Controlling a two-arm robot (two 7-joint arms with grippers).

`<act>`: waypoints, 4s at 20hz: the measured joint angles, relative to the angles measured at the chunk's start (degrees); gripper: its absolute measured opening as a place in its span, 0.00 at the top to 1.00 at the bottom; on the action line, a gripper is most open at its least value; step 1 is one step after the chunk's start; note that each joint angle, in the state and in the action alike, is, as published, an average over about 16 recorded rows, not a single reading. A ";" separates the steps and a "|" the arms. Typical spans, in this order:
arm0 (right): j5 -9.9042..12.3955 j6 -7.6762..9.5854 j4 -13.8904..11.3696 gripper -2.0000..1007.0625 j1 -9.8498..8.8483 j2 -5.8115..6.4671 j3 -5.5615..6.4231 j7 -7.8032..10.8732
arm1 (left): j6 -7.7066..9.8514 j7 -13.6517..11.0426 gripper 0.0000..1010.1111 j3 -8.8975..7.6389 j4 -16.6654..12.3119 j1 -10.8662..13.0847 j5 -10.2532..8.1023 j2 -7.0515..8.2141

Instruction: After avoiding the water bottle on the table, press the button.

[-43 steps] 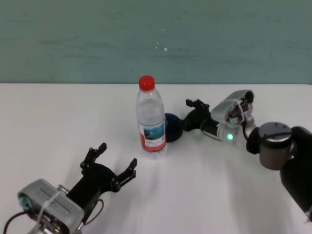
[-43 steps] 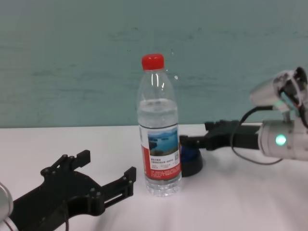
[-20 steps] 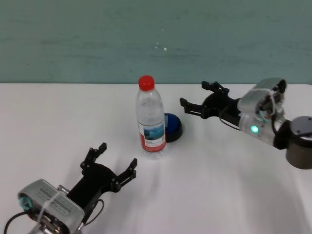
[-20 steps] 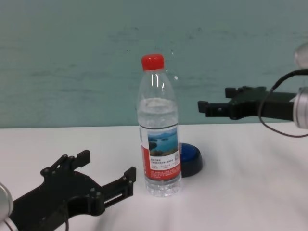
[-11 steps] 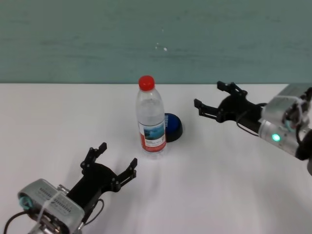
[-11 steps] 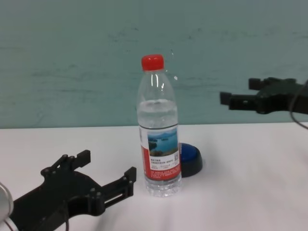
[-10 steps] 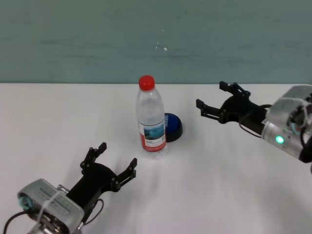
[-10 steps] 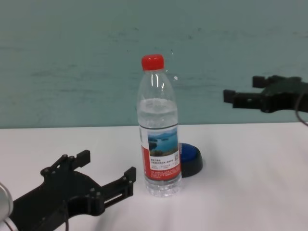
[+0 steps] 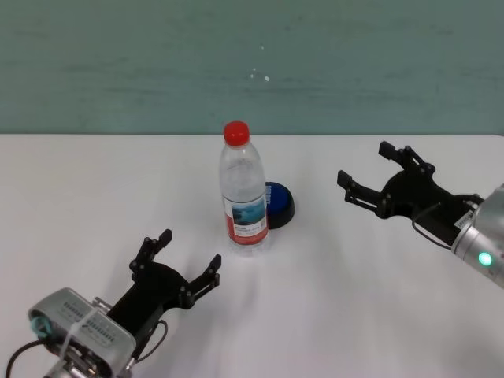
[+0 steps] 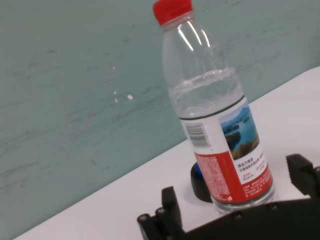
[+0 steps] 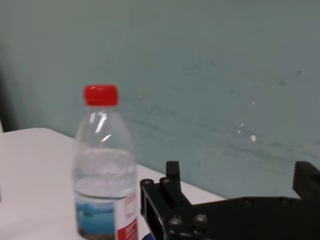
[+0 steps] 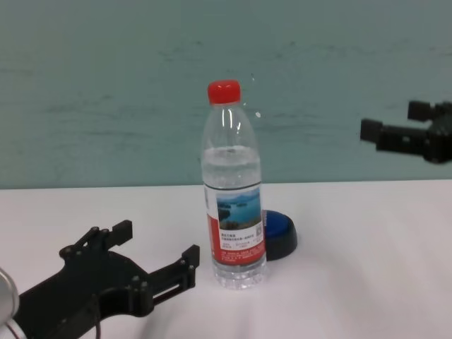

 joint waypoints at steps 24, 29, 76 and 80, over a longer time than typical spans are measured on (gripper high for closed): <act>-2.06 -8.14 -4.60 0.00 -9.21 -3.73 -0.65 -0.95 | 0.00 0.00 0.01 0.00 0.00 0.00 0.00 0.00; -2.18 -8.79 -3.74 0.00 -9.16 -4.49 -1.49 -0.22 | 0.00 0.00 0.01 0.00 0.00 0.00 0.00 0.00; -1.58 -3.31 -0.89 0.00 -9.18 -4.40 -4.57 -2.68 | 0.00 0.00 0.01 0.00 0.00 0.00 0.00 0.00; -3.41 -3.79 -0.91 0.00 -9.23 -4.59 -4.71 -2.76 | 0.00 0.00 0.01 0.00 0.00 0.00 0.00 0.00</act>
